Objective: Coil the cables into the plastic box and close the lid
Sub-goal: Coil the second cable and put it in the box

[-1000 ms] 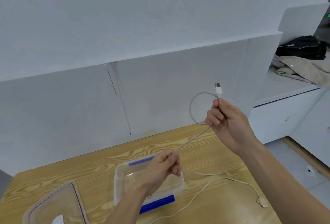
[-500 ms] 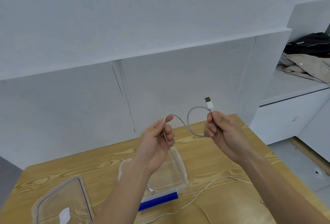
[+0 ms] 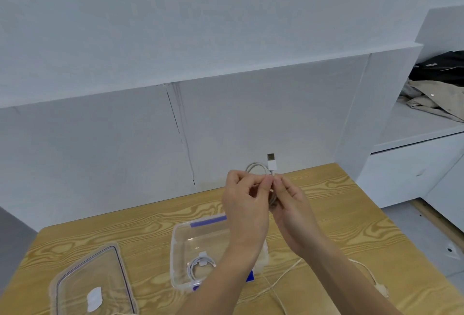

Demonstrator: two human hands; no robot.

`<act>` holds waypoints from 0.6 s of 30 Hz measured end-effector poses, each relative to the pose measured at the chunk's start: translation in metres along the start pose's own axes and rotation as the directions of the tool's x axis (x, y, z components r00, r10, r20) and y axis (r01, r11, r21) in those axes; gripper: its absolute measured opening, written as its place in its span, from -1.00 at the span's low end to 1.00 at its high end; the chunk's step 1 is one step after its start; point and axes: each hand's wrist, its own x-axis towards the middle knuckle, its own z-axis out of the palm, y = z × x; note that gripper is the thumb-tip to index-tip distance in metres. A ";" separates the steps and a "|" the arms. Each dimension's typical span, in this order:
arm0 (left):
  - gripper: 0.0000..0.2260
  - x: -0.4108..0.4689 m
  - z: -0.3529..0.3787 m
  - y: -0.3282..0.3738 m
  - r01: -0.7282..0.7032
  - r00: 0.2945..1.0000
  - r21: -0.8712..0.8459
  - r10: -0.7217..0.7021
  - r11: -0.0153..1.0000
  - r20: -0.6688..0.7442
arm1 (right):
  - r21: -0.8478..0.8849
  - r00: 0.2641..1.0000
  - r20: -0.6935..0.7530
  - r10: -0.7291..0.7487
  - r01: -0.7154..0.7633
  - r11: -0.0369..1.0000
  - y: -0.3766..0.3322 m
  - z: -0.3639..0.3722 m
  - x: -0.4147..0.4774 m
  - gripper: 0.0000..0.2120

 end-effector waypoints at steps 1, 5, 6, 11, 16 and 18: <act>-0.90 0.000 0.000 -0.002 -0.023 1.000 0.029 0.023 0.999 -0.016 | 0.009 1.000 -0.003 0.011 -0.011 1.000 0.001 0.003 -0.001 -0.70; -0.90 0.002 -0.004 -0.014 -0.219 0.969 0.195 0.237 0.956 -0.075 | 0.123 0.993 0.050 0.102 -0.108 0.987 -0.001 0.013 -0.003 -0.68; -0.87 0.001 -0.005 -0.016 -0.287 0.947 0.278 0.315 0.917 -0.063 | 0.156 0.990 0.067 0.122 -0.131 0.979 -0.003 0.015 -0.004 -0.68; -0.74 -0.001 -0.012 -0.023 -0.387 0.901 0.511 0.432 0.767 0.035 | 0.265 0.976 0.122 0.182 -0.209 0.941 -0.004 0.023 -0.003 -0.68; -0.72 -0.006 -0.011 -0.025 -0.345 0.933 0.490 0.351 0.800 0.083 | 0.295 0.975 0.075 0.208 -0.221 0.930 0.002 0.027 0.000 -0.67; -0.77 -0.008 -0.014 -0.027 -0.319 0.944 0.319 0.328 0.893 0.024 | 0.308 0.980 0.050 0.192 -0.197 0.931 0.004 0.028 0.002 -0.72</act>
